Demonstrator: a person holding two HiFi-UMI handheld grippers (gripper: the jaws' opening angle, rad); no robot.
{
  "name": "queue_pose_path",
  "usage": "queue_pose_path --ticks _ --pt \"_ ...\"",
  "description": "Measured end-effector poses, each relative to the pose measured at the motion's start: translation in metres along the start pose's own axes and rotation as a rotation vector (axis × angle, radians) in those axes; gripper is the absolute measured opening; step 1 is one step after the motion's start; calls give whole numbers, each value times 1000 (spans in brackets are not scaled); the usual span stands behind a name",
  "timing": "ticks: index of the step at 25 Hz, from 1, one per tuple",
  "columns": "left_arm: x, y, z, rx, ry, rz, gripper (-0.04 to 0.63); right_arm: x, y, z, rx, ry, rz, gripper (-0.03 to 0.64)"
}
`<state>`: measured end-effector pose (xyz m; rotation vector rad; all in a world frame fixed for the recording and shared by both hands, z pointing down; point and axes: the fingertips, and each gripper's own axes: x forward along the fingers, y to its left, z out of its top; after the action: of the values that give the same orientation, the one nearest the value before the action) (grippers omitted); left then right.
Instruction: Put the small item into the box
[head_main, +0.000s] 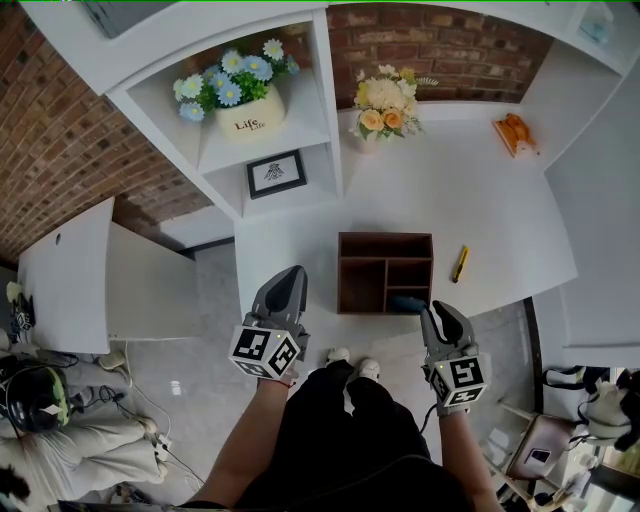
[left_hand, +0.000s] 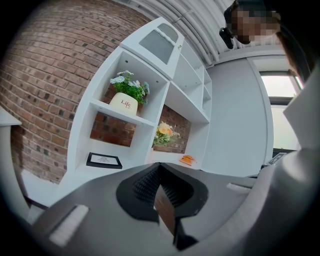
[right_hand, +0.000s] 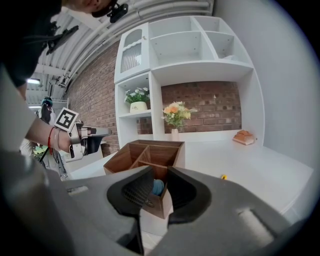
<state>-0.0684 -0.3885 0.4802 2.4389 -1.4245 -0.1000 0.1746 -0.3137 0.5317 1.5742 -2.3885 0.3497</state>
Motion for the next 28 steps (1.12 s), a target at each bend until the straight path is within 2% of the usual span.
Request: queue_pose_path --ticks 6,12,28 --pt "0 -3 4 8 -8 -6 2 -4 -4 15 12 -47 -4 69" --pt "2 -6 11 17 -24 -15 2 -6 -13 40 16 -111 -11 3" --pt "1 -6 36 40 -80 -24 2 -10 -21 97 17 -220 1 3"
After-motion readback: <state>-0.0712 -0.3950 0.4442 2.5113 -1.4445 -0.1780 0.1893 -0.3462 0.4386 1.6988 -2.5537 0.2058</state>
